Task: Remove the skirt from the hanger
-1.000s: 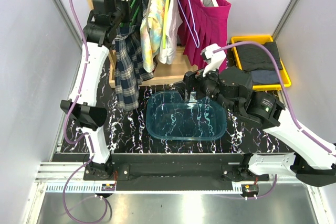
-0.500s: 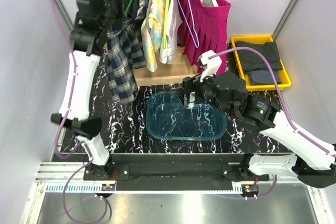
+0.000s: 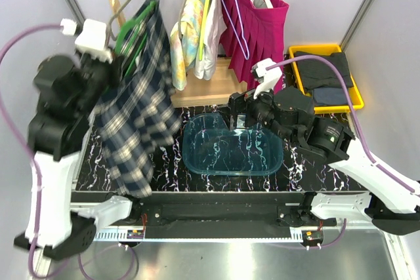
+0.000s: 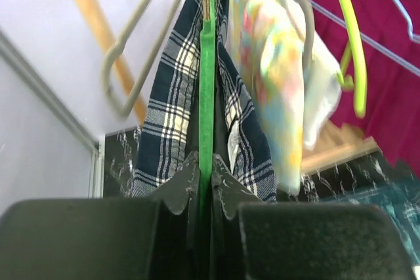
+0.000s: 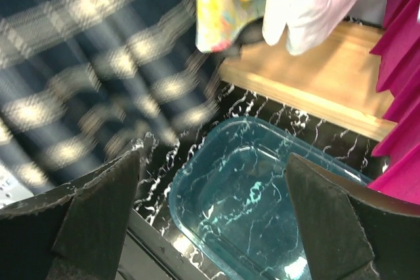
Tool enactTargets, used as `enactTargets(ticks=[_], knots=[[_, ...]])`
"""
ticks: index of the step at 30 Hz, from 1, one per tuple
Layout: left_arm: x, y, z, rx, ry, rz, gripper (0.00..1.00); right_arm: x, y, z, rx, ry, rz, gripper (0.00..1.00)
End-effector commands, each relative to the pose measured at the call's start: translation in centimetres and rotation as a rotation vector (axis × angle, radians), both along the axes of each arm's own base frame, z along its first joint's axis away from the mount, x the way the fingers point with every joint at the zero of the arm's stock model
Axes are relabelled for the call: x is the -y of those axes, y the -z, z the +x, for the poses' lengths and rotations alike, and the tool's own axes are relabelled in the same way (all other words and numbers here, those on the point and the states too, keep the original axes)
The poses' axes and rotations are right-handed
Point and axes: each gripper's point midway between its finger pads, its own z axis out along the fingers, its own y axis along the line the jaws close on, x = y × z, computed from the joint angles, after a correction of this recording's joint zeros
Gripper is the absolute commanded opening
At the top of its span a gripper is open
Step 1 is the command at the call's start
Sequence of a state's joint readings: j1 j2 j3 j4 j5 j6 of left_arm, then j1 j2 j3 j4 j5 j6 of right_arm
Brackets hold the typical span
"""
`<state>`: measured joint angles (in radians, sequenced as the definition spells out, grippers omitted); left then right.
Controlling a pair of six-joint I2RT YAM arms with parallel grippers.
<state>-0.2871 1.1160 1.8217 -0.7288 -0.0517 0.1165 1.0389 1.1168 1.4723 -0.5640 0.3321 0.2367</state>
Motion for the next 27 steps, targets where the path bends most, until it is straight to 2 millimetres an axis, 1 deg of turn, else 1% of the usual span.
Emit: enactTargets(ticks=[1,2,3,4,5,6,7,8,9,10,11,12,13,14,15,16,17,18,20,21,23,24,26,27], knots=[[-1.2,-2.0,-4.9,0.097,0.017,-0.012,0.00,-0.1,-3.8,0.0,0.065,0.001,0.085,1.00],[-1.6,-2.0,-6.3,0.105,0.013,-0.018,0.00,-0.1,-4.1,-0.1,0.067,-0.005,0.091,1.00],[-1.8,-2.0,-6.9,0.102,0.014,-0.020,0.00,-0.3,-4.1,-0.2,0.065,-0.014,0.090,1.00],[-1.7,-1.4,-7.7,0.073,0.033,-0.019,0.00,-0.4,-4.1,-0.2,0.067,-0.021,0.090,1.00],[-1.8,-2.3,-9.0,0.093,0.047,-0.031,0.00,-0.5,-4.2,-0.3,0.069,-0.030,0.092,1.00],[-1.3,-2.4,-9.8,0.086,0.084,-0.035,0.00,-0.6,-4.1,-0.4,0.073,-0.047,0.082,1.00],[-0.2,-1.9,-11.0,0.052,0.164,-0.033,0.00,-0.7,-4.2,-0.5,0.080,-0.056,0.080,1.00],[0.2,-2.8,-12.4,0.070,0.207,-0.047,0.00,-0.9,-3.8,-0.6,0.082,-0.068,0.069,1.00],[0.9,-2.8,-13.5,0.069,0.262,-0.047,0.00,-1.2,-3.7,-0.8,0.103,-0.098,0.050,1.00],[2.6,-2.6,-15.3,0.067,0.390,-0.042,0.00,-1.1,-4.2,-0.9,0.131,-0.109,0.063,1.00],[3.4,-2.6,-17.2,0.091,0.467,-0.034,0.00,-1.3,-3.3,-1.1,0.141,-0.131,0.044,1.00],[4.2,-2.5,-18.6,0.108,0.544,-0.029,0.00,-1.6,-3.2,-1.7,0.183,-0.183,0.031,1.00],[6.0,-2.7,-20.9,0.134,0.697,-0.032,0.00,-1.0,-5.0,-2.3,0.250,-0.202,0.083,1.00],[6.6,-1.9,-22.5,0.140,0.773,-0.036,0.00,-1.2,-3.8,-2.6,0.274,-0.230,0.060,1.00],[7.2,-1.8,-23.6,0.149,0.836,-0.045,0.00,-0.8,-4.2,-2.7,0.315,-0.230,0.068,1.00],[7.9,-2.3,-25.0,0.168,0.918,-0.068,0.00,0.3,-5.7,-3.3,0.363,-0.222,0.114,1.00],[8.2,-2.0,-25.2,0.149,0.939,-0.094,0.00,0.8,-5.8,-3.6,0.382,-0.223,0.109,1.00],[8.3,-2.3,-25.5,0.148,0.953,-0.111,0.00,2.1,-6.8,-4.2,0.406,-0.214,0.131,1.00],[8.5,-2.8,-25.4,0.136,0.965,-0.123,0.00,3.3,-7.4,-4.8,0.428,-0.212,0.138,1.00],[8.6,-3.0,-25.3,0.134,0.972,-0.129,0.00,4.5,-7.6,-5.5,0.436,-0.210,0.140,1.00],[9.0,-3.4,-25.7,0.133,1.016,-0.124,0.00,5.7,-7.9,-6.1,0.442,-0.202,0.144,1.00],[9.1,-3.6,-25.8,0.133,1.031,-0.130,0.00,6.9,-8.0,-6.7,0.444,-0.201,0.144,1.00],[9.5,-4.0,-25.7,0.130,1.061,-0.128,0.00,7.8,-8.6,-7.5,0.449,-0.208,0.168,1.00],[9.6,-4.2,-25.7,0.138,1.069,-0.125,0.00,8.7,-9.2,-8.2,0.464,-0.214,0.194,1.00]])
